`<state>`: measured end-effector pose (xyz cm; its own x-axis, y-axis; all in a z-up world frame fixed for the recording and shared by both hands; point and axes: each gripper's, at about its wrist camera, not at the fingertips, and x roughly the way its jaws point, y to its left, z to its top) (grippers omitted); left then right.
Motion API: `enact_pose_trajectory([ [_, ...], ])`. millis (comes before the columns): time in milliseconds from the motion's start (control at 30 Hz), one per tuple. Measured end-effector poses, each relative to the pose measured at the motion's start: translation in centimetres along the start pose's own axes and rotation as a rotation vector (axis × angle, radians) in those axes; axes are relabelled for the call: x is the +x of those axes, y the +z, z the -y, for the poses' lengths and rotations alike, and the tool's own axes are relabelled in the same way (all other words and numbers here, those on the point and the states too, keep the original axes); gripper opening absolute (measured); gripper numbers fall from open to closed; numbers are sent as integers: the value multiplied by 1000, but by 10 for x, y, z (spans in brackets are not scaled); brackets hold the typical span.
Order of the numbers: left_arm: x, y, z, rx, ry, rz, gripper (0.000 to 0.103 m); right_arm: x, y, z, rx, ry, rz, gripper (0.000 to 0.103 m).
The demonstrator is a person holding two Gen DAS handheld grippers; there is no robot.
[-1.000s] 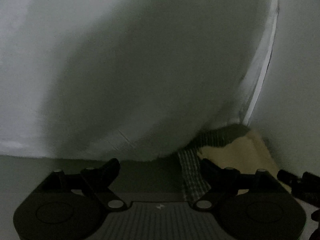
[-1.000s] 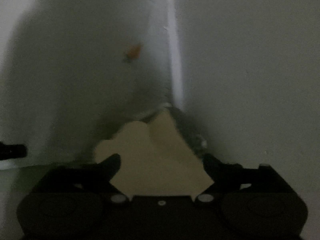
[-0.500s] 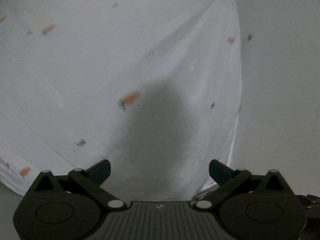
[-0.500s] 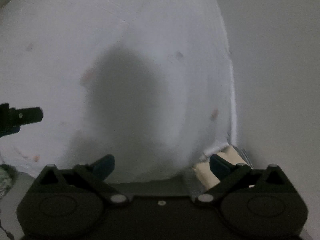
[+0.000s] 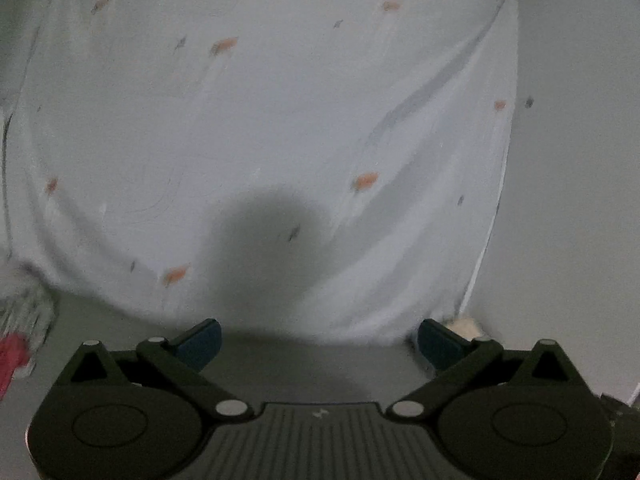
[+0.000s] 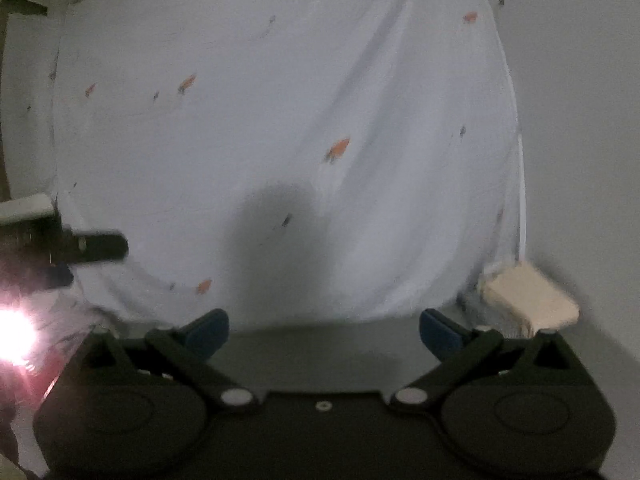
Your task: Fold clothes
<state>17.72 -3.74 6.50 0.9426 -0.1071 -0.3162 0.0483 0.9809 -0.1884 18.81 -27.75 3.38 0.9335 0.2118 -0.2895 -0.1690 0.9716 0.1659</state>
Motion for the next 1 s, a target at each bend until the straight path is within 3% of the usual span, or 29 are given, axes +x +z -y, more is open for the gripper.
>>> enact_pose_trajectory([
  [200,-27,-40,-24,69,82,-186,103,-43,-25,-48,64,64,-108,103],
  [400,-57,-61,-50,34,100,-319,103,-64,-43,-84,39,11,-238,102],
  [567,-73,-68,-60,23,155,-333,103,-69,-54,-102,-48,-18,-298,101],
  [733,-79,-63,-64,49,219,-303,103,-58,-58,-95,-40,-30,-357,101],
  [1000,-94,-76,-58,72,232,-339,103,-68,-69,-102,-100,-8,-360,101],
])
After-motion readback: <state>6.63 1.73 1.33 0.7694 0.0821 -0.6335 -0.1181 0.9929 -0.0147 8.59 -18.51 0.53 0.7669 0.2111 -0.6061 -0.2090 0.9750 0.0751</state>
